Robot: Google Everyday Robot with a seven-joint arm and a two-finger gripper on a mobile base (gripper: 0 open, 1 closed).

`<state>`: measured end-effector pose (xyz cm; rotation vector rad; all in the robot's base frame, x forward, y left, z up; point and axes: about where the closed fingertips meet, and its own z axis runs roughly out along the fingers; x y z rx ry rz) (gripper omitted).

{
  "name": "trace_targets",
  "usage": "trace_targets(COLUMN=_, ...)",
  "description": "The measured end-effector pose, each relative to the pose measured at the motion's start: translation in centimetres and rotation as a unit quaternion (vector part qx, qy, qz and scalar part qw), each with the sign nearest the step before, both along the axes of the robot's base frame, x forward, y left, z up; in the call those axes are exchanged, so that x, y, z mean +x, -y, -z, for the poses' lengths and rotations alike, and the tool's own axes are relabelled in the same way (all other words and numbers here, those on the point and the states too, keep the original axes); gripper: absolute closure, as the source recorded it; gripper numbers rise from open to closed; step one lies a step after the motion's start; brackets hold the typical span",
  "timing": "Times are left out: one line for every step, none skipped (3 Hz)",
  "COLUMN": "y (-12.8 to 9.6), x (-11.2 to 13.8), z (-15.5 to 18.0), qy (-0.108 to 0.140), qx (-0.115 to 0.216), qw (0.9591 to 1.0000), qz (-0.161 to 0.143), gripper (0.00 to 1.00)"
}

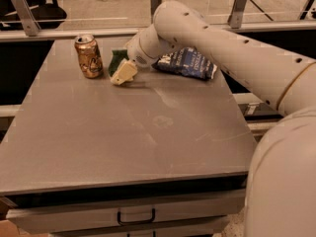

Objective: Move sponge near orange can

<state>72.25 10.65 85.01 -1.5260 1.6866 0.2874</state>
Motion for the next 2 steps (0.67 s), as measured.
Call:
trace_targets(y=0.1, x=-0.2, z=-0.5, qy=0.001, qx=0.014, qw=0.9999, qz=0.0, gripper=0.0)
trace_targets(y=0.1, x=-1.0, z=-2.4, qy=0.011, qx=0.048, qw=0.9987, qz=-0.013, gripper=0.0)
